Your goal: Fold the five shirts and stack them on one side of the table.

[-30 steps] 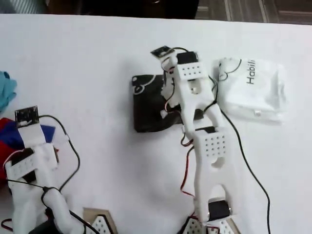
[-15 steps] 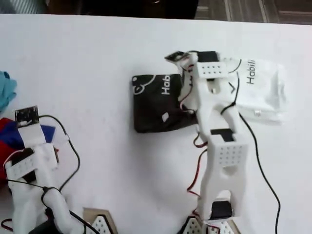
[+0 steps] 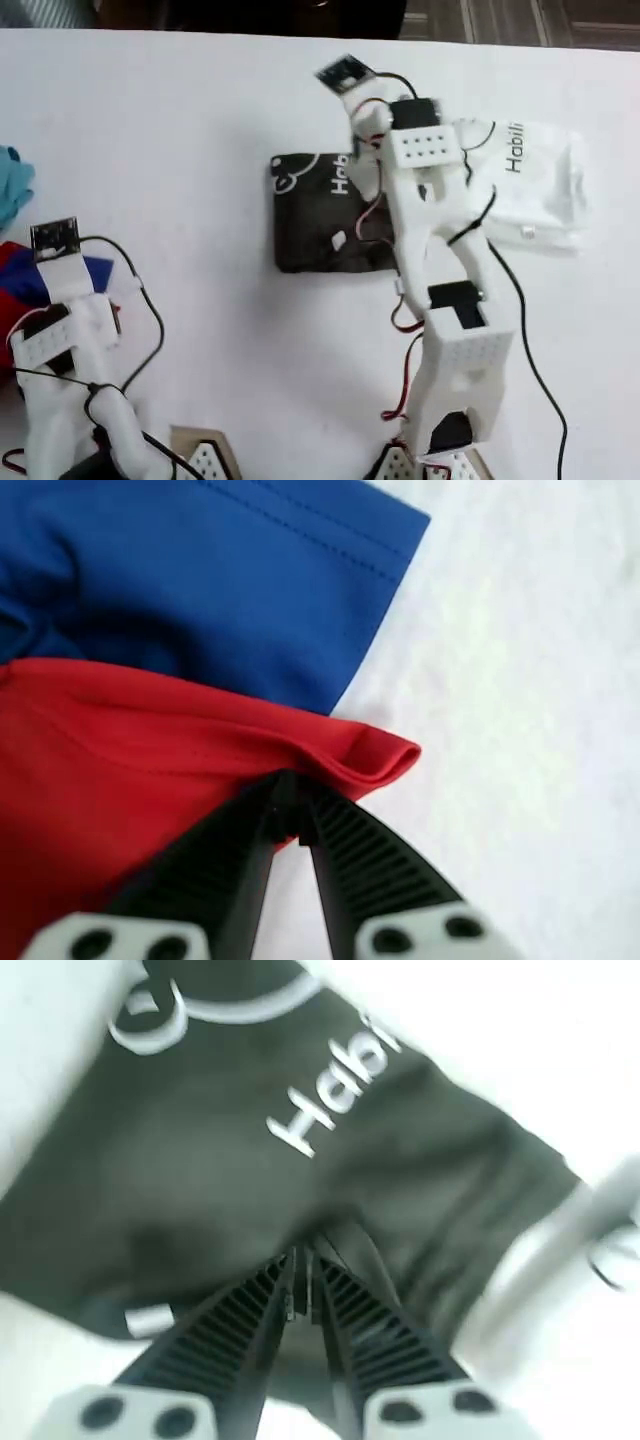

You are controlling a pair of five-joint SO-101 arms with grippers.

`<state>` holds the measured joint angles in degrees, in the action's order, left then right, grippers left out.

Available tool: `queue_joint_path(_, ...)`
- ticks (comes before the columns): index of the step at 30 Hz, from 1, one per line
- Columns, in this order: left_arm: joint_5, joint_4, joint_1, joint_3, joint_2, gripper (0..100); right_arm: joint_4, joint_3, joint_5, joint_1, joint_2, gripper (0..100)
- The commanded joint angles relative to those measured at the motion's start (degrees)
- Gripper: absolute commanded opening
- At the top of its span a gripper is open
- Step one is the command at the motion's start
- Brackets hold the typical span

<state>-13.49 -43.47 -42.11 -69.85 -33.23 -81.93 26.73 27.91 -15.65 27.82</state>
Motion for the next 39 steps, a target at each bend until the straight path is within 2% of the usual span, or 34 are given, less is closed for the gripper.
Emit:
queue_joint_path(1,0.0,0.8,0.6,0.1,-1.3,3,3.3,0.7,-0.8,-1.0,4.8,2.0)
queue_joint_path(7,0.0,0.8,0.6,0.1,-1.3,3,2.8,0.7,-0.8,0.7,10.0,2.0)
queue_joint_path(18,0.0,0.8,0.6,0.1,-1.3,3,-9.3,0.6,-0.7,5.6,4.6,2.0)
queue_joint_path(23,0.0,0.8,0.6,0.1,-1.3,3,-15.8,0.6,4.7,8.1,4.3,2.0)
queue_joint_path(27,0.0,0.8,0.6,0.1,-1.3,3,-18.7,0.6,5.7,10.7,4.3,2.0)
queue_joint_path(32,0.0,0.8,0.6,0.1,-1.3,3,-19.1,0.6,5.8,14.1,4.2,2.0)
queue_joint_path(39,0.0,0.8,0.6,0.1,-1.3,3,-18.6,0.7,9.8,14.3,-0.5,2.0)
